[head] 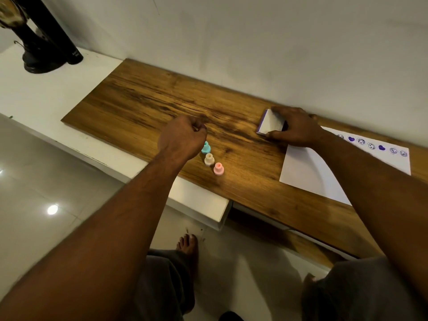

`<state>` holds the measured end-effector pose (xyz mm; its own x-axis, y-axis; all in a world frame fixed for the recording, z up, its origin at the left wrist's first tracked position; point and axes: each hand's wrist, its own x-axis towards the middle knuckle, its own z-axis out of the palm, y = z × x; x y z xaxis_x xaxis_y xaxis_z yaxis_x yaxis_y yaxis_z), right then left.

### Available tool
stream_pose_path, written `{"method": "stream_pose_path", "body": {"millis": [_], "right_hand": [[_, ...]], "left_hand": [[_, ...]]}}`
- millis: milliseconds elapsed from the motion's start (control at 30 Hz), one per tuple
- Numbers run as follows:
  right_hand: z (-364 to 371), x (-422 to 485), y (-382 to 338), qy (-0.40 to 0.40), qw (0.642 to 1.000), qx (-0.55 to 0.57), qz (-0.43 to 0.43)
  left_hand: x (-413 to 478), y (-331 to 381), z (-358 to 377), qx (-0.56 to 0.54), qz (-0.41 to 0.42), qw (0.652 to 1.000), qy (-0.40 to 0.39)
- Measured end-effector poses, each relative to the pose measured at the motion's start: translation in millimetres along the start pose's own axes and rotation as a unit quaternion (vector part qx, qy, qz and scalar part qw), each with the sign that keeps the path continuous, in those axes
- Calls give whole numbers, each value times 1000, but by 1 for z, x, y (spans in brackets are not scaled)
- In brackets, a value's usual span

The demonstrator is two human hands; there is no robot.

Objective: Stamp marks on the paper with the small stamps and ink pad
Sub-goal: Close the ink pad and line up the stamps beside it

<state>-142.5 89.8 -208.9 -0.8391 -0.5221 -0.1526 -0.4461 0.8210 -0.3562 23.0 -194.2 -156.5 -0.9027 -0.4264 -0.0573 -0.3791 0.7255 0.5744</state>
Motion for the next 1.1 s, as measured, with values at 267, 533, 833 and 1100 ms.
{"method": "stream_pose_path", "body": {"millis": [267, 533, 833, 1100], "right_hand": [[1, 2, 2, -5, 1000, -3, 19], [-12, -11, -42, 174, 980, 38, -83], [18, -1, -145, -57, 968, -27, -241], [27, 16, -167, -79, 959, -78, -262]], "left_hand": [[1, -3, 1, -1, -6, 1000, 4], [3, -6, 1, 3, -30, 999, 21], [1, -15, -5, 104, -51, 989, 91], [1, -24, 1, 221, -54, 974, 0]]}}
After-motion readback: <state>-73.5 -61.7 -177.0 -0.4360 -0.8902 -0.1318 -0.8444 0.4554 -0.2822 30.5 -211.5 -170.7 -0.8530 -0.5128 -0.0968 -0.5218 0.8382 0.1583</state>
